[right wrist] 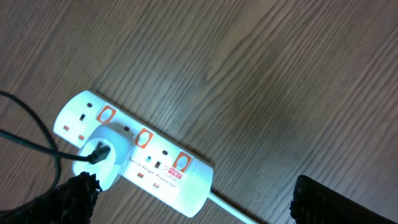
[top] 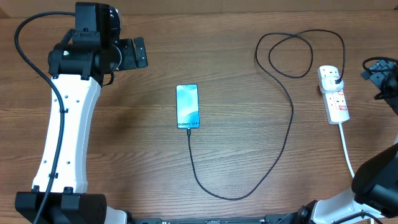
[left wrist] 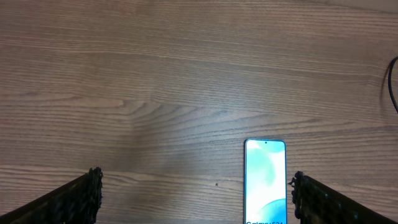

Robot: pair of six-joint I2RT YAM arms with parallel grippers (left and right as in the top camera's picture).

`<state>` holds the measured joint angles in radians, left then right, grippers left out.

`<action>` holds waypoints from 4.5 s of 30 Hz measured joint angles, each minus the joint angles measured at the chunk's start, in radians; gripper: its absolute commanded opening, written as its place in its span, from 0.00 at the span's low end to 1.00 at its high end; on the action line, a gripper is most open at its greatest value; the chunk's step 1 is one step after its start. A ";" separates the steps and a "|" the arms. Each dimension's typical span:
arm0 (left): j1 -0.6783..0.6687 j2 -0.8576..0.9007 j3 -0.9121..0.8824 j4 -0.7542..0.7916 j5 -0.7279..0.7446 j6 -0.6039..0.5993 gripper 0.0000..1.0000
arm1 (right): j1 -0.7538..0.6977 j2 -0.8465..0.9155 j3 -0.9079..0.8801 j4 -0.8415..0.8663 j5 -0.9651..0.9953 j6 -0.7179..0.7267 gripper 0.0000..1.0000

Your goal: Plug charger to phone and switch on socket

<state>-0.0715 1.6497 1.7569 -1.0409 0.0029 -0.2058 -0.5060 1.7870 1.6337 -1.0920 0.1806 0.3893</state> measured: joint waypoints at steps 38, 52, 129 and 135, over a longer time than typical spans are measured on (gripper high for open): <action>0.000 0.000 0.000 -0.001 0.000 0.000 1.00 | -0.089 0.003 0.000 0.022 0.032 -0.031 1.00; 0.000 0.000 0.000 -0.003 0.000 0.000 1.00 | -0.089 0.065 0.000 -0.008 -0.026 -0.157 1.00; 0.000 0.000 0.000 -0.003 0.000 0.000 1.00 | -0.063 0.343 -0.064 0.233 -0.229 -0.179 1.00; 0.000 0.000 0.000 -0.003 0.000 0.000 1.00 | -0.063 0.343 -0.064 0.219 -0.229 -0.176 1.00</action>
<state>-0.0715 1.6497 1.7569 -1.0439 0.0029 -0.2062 -0.5694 2.1300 1.5700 -0.8726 -0.0486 0.2131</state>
